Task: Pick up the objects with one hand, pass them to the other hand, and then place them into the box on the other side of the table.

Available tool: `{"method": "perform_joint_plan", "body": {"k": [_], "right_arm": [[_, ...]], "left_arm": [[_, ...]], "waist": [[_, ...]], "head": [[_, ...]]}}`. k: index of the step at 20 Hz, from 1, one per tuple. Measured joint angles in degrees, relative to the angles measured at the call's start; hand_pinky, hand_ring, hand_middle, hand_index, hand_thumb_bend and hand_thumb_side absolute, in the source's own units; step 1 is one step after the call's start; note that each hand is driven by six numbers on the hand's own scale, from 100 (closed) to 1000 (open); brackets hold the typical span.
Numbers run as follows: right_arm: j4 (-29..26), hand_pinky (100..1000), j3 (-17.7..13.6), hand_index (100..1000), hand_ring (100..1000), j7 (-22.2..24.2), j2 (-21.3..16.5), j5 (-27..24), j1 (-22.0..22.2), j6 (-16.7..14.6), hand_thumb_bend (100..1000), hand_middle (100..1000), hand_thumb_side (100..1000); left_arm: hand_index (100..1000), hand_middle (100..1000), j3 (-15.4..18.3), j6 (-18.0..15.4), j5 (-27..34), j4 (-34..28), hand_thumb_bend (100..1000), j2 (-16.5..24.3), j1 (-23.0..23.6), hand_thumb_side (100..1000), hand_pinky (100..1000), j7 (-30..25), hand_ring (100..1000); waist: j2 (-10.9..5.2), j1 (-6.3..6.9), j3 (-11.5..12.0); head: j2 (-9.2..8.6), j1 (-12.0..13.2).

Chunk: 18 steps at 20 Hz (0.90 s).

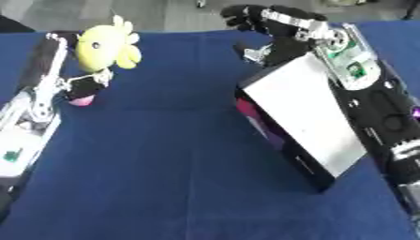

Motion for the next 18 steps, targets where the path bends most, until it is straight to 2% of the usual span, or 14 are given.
{"method": "perform_joint_plan", "body": {"k": [5, 14, 15, 18], "right_arm": [[0.15, 1000, 1.16, 1000, 1000, 0.81, 1.19, 0.32, -0.54, 0.47, 100, 1000, 363], [0.47, 1000, 2.68, 1000, 1000, 2.19, 3.36, 0.79, -1.50, 2.60, 100, 1000, 494], [0.49, 1000, 2.71, 1000, 1000, 2.18, 3.59, 0.85, -1.51, 2.87, 100, 1000, 536], [1.02, 1000, 2.92, 1000, 1000, 2.16, 4.17, 1.61, -1.51, 3.74, 100, 1000, 557]], "left_arm": [[560, 511, -0.54, -0.89, -0.74, 1.03, 100, -2.68, 0.14, 146, 739, 2.57, 704], [559, 504, -1.67, -2.57, -3.59, 2.98, 100, -6.55, 0.10, 132, 736, 4.25, 699], [558, 502, -1.81, -2.68, -3.86, 3.15, 100, -6.83, 0.10, 120, 736, 4.37, 697], [558, 495, -2.14, -3.07, -4.89, 3.38, 100, -7.72, 0.09, 106, 735, 4.74, 693]], "waist": [[0.00, 0.00, 0.24], [0.00, 0.00, 1.31], [0.00, 0.00, 1.40], [0.00, 0.00, 1.99]], "head": [[0.32, -0.08], [0.56, -1.05], [0.70, -1.20], [0.98, -1.86]]}}
